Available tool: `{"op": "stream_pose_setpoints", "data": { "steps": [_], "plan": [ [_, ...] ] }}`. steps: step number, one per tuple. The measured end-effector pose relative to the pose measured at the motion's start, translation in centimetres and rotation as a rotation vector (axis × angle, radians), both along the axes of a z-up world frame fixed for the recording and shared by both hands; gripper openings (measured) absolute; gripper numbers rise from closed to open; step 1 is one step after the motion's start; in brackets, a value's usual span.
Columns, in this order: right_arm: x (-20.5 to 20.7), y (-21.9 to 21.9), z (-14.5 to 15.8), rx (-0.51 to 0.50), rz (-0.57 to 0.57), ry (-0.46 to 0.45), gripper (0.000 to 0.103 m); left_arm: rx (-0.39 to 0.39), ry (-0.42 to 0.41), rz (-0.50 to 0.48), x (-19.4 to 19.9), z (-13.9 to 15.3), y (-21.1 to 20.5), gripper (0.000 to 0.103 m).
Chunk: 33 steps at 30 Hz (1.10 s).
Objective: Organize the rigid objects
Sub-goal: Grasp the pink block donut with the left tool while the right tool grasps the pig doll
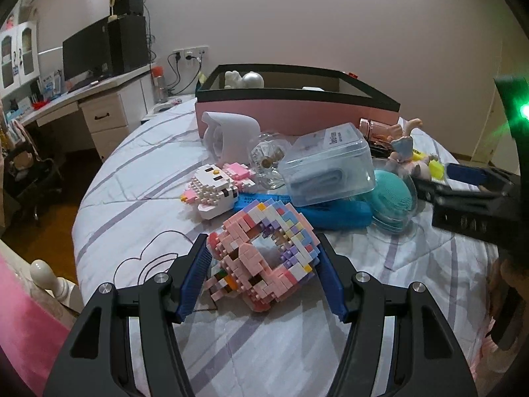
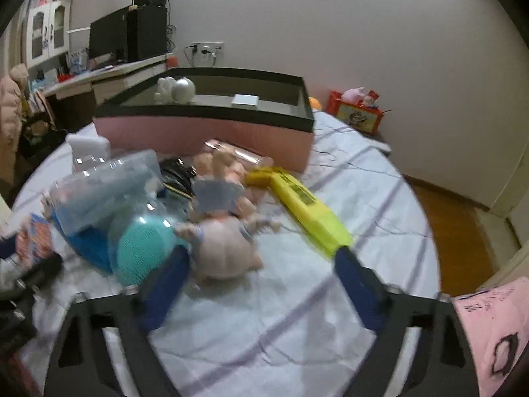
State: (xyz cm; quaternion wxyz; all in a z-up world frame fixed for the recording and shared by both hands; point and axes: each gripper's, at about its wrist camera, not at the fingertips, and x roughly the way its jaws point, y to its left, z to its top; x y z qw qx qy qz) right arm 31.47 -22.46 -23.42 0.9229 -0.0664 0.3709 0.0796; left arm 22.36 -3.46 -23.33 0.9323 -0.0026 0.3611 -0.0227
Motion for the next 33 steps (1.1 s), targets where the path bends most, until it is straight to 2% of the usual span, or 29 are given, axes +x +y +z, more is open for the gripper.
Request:
{"op": "stream_pose_setpoints", "data": {
  "steps": [5,7,10,13,17,22,27,28,29,31,33],
  "plan": [
    [1.5,1.2,-0.6,0.008,0.045,0.053,0.059,-0.005,0.010,-0.003,0.3,-0.3,0.4,0.065],
    [1.9,1.4,-1.2,0.013,0.047,0.081,0.057,-0.013,0.010,-0.001,0.3,-0.4,0.7,0.068],
    [2.4,1.2,-1.4,0.050,0.064,0.100,0.049,-0.006,0.009,0.003,0.6,-0.6,0.7,0.073],
    [2.0,0.8,-1.3,0.078,0.073,0.097,0.047,-0.003,0.010,-0.004,0.6,-0.7,0.8,0.074],
    [0.3,0.0,-1.4,0.098,0.059,0.116,0.047,-0.018,0.009,-0.001,0.4,-0.6,1.1,0.083],
    [-2.2,-0.5,-1.2,0.113,0.029,0.135,0.047,-0.026,0.007,-0.002,0.4,-0.8,1.2,0.084],
    [-1.5,-0.3,-1.2,0.117,0.005,0.113,0.048,-0.034,0.007,0.005,1.0,-0.8,1.2,0.086],
    [-1.2,-0.3,-1.1,0.121,0.004,0.108,0.051,-0.032,0.009,0.006,1.1,-0.9,1.2,0.085],
    [-1.0,-0.2,-1.2,0.121,-0.001,0.108,0.053,-0.030,0.016,0.007,1.4,-0.9,1.2,0.085],
    [-0.3,-0.1,-1.3,0.115,-0.001,0.110,0.053,-0.023,0.013,0.007,1.5,-0.9,1.1,0.078],
    [0.1,0.1,-1.3,0.112,0.002,0.108,0.053,-0.018,0.010,-0.006,1.5,-0.8,1.0,0.066]
  ]
}}
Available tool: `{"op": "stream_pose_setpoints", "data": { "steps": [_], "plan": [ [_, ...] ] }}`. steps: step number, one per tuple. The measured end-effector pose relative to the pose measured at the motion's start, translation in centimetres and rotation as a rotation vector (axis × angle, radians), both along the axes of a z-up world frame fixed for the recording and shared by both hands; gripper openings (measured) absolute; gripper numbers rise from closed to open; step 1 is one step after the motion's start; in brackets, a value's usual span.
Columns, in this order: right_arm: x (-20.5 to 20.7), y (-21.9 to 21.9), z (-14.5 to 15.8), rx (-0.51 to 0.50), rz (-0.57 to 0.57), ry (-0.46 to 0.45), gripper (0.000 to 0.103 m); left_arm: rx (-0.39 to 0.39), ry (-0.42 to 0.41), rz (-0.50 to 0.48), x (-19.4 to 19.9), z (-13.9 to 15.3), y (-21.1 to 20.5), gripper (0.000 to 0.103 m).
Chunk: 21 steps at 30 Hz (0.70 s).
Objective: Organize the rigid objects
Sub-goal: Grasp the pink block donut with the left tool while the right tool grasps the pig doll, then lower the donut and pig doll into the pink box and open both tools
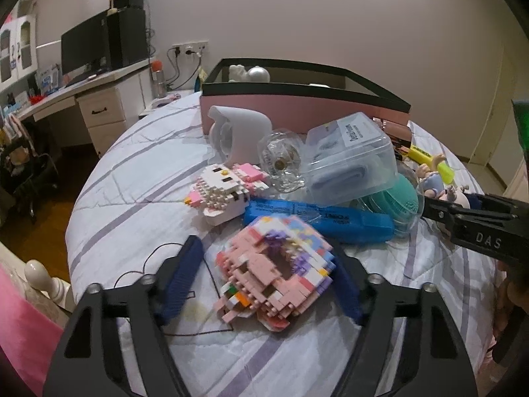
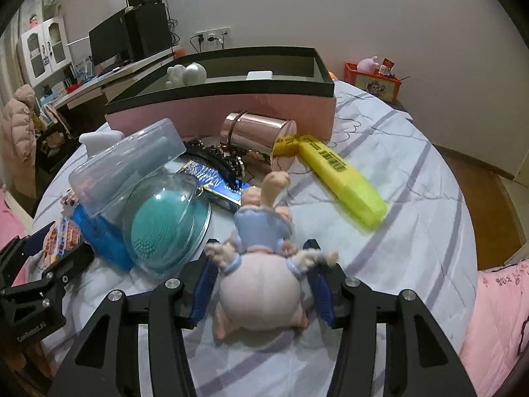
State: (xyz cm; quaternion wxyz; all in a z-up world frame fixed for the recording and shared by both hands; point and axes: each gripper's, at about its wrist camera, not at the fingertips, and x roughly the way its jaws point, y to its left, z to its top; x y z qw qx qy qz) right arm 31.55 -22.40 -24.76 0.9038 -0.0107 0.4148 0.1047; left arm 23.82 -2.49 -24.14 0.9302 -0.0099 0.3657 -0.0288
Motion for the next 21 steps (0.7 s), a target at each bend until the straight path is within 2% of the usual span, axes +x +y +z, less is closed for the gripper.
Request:
{"op": "stream_pose_setpoints", "data": {
  "steps": [1,11,18,21],
  "plan": [
    [0.1,0.0,0.0,0.003,0.002,-0.005,0.052,-0.002,-0.005,-0.011,-0.1,0.1,-0.1,0.063],
    [-0.9,-0.4,1.0,0.027,-0.011,-0.034,0.050,0.018,-0.065,-0.047,-0.9,2.3,-1.2,0.063],
    [-2.4,-0.2,4.5,0.040,-0.004,-0.118,0.051,0.010,-0.108,-0.054,0.0,5.1,-1.4,0.063],
    [-3.2,0.1,6.7,0.054,0.001,-0.185,0.051,-0.003,-0.147,-0.064,0.2,7.0,-1.5,0.063]
  ]
}}
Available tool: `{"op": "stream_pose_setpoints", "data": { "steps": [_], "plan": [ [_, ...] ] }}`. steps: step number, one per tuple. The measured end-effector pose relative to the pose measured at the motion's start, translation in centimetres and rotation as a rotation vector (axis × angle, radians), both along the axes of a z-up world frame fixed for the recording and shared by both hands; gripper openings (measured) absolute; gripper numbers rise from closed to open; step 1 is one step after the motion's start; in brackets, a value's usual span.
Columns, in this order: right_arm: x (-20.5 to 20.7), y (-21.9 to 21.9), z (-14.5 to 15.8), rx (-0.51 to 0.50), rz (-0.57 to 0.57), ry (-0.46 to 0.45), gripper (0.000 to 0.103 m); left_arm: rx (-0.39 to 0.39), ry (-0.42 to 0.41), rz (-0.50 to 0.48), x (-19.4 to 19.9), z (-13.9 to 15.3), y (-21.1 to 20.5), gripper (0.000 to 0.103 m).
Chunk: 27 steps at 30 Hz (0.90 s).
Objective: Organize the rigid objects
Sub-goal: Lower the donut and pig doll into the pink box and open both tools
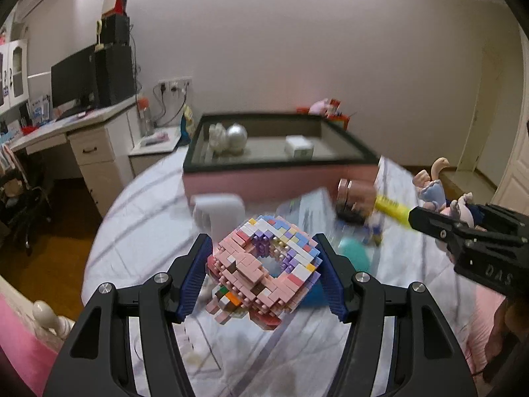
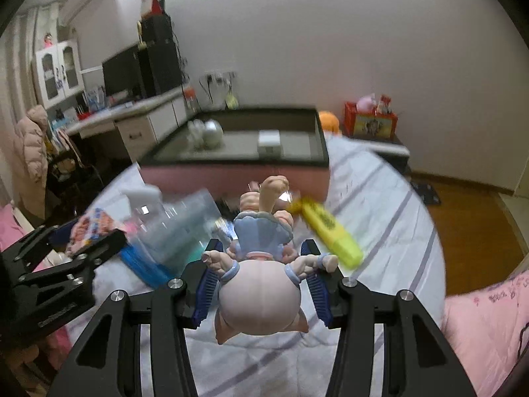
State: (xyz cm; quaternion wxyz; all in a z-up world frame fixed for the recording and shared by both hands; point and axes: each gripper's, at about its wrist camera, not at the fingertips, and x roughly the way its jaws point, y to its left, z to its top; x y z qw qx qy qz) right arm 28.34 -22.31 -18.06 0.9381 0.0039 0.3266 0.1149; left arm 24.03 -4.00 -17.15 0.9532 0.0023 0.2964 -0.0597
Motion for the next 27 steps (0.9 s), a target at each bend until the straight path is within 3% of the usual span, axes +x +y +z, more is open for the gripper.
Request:
{"op": "stream_pose_setpoints", "data": {
  "steps": [6,16,27],
  "plan": [
    [-1.3,0.5,3.8,0.015,-0.007,-0.147,0.051,0.016,-0.126,0.016,-0.7,4.2,-0.6,0.063],
    [-1.8,1.8,6.8,0.018,-0.006,-0.288,0.051,0.006,-0.299,0.066,-1.8,8.0,-0.5,0.063],
    [0.3,2.2,7.8,0.013,-0.024,-0.359,0.051,-0.015,-0.332,0.064,1.2,9.1,-0.5,0.063]
  ]
}}
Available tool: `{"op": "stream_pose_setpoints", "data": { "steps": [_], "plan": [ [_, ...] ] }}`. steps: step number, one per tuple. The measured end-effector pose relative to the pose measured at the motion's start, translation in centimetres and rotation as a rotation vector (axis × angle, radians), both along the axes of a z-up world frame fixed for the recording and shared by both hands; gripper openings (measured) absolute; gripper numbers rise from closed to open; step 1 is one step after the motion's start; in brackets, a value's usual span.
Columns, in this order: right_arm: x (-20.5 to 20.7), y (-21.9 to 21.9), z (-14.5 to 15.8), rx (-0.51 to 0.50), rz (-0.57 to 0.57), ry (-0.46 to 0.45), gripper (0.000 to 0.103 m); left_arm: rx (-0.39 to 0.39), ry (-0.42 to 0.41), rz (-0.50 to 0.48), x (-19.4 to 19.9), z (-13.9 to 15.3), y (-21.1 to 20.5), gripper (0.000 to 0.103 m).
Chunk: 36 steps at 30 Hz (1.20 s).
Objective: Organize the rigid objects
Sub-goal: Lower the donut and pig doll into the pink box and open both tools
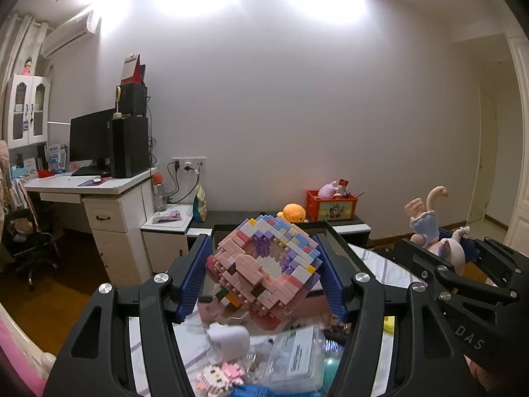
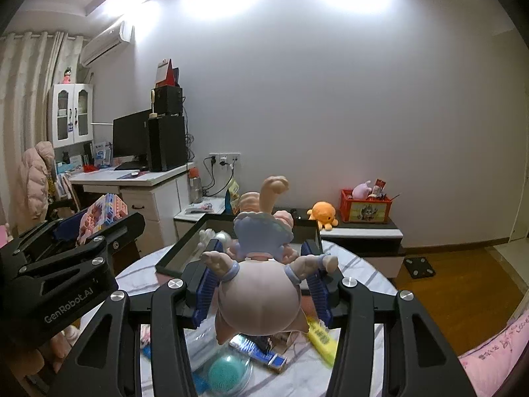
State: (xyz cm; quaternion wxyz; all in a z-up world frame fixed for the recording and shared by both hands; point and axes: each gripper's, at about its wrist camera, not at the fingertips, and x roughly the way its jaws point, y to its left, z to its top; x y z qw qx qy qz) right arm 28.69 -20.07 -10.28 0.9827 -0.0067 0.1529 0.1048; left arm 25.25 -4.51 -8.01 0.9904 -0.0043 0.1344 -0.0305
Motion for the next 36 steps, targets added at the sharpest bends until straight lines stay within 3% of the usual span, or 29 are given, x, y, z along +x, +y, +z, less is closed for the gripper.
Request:
{"op": "stream_pose_setpoints", "data": {
  "steps": [11,18,21,24,28,31,36],
  "plan": [
    [5.2,1.1,0.9,-0.023,0.001,-0.039,0.051,0.016,-0.046,0.045,6.5,0.6,0.8,0.063],
    [11.1,1.5,-0.1,-0.060,0.005,0.027,0.051,0.052,0.002,0.067,13.5,-0.1,1.6,0.063],
    [14.2,1.5,-0.6,-0.081,0.005,0.072,0.051,0.072,0.067,0.046,17.0,-1.1,1.7,0.063],
    [17.9,1.1,-2.1,-0.062,0.020,0.170,0.051,0.075,0.206,-0.002,20.9,-3.0,1.4,0.063],
    [21.9,0.8,-5.1,-0.110,-0.014,0.297,0.051,0.107,0.378,-0.049,24.7,-6.5,0.4,0.063],
    [23.5,0.3,-8.0,-0.088,0.016,0.416,0.051,0.086,0.488,-0.110,26.0,-9.0,-0.1,0.063],
    [23.5,-0.2,-10.6,-0.102,0.025,0.490,0.051,0.147,0.569,-0.116,26.6,-10.7,-1.5,0.063]
  ]
}}
